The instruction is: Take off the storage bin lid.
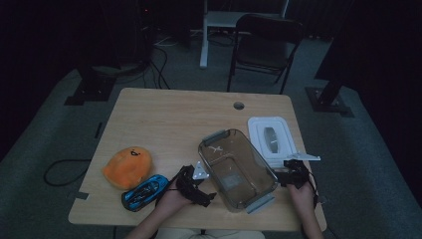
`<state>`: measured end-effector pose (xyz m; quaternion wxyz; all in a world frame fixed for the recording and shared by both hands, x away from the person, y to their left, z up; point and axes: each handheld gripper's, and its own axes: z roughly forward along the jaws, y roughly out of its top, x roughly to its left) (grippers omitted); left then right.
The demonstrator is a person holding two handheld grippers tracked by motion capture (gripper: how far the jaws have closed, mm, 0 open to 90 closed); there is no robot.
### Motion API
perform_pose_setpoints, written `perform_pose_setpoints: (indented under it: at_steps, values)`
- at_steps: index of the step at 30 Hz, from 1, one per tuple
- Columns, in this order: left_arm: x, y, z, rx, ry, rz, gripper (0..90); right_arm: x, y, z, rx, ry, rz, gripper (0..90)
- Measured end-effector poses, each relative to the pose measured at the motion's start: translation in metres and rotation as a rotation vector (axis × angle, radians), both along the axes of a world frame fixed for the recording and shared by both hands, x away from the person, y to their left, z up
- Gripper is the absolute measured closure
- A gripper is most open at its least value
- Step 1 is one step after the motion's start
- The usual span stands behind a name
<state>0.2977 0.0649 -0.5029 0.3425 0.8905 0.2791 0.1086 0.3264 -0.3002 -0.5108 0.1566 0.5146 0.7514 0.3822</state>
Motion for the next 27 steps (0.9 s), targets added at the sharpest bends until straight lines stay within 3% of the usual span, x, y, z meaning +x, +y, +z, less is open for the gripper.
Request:
perform_pose_setpoints:
  at_steps: [8, 14, 23, 27]
  values:
    - [0.004, 0.001, 0.003, 0.003, 0.0, 0.001, 1.9, -0.009, 0.009, -0.002, 0.006, 0.009, 0.068, 13.6]
    - [0.008, 0.002, 0.004, 0.007, -0.007, 0.0, 1.9, -0.013, 0.011, -0.005, 0.036, 0.014, 0.097, 15.1]
    - [0.014, 0.004, 0.009, 0.051, -0.008, -0.001, 1.9, -0.018, 0.017, -0.007, 0.062, 0.037, 0.173, 15.6]
    - [0.018, 0.006, 0.011, 0.066, -0.005, -0.009, 1.9, -0.019, 0.019, -0.006, 0.053, 0.04, 0.181, 15.8]
